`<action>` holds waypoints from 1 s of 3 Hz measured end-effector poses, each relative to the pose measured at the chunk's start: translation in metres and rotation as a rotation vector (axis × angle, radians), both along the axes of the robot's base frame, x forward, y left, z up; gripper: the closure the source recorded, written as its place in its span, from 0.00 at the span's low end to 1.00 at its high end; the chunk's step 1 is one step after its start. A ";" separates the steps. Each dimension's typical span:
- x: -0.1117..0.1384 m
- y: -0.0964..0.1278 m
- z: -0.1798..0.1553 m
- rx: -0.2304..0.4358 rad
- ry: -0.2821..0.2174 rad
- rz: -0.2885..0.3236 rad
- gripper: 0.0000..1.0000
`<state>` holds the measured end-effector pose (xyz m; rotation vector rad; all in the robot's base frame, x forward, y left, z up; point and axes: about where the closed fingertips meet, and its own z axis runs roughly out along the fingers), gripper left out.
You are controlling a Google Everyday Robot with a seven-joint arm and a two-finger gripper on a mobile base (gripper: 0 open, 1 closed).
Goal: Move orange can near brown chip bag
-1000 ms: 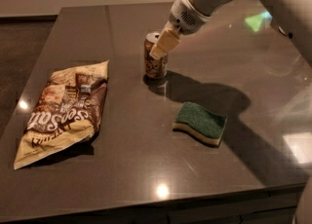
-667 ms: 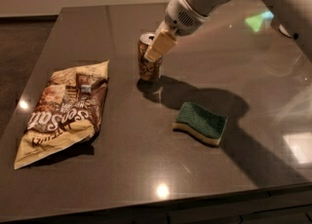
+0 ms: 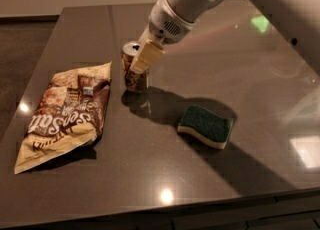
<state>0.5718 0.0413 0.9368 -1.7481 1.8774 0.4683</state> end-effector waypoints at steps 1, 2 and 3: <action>-0.004 0.015 -0.004 0.004 0.006 0.040 1.00; -0.007 0.025 -0.005 0.008 0.009 0.064 0.82; -0.007 0.029 -0.011 0.006 0.017 0.071 0.59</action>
Offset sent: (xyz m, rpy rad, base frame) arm -0.0080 0.0336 -0.0054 0.0144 0.0108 0.0861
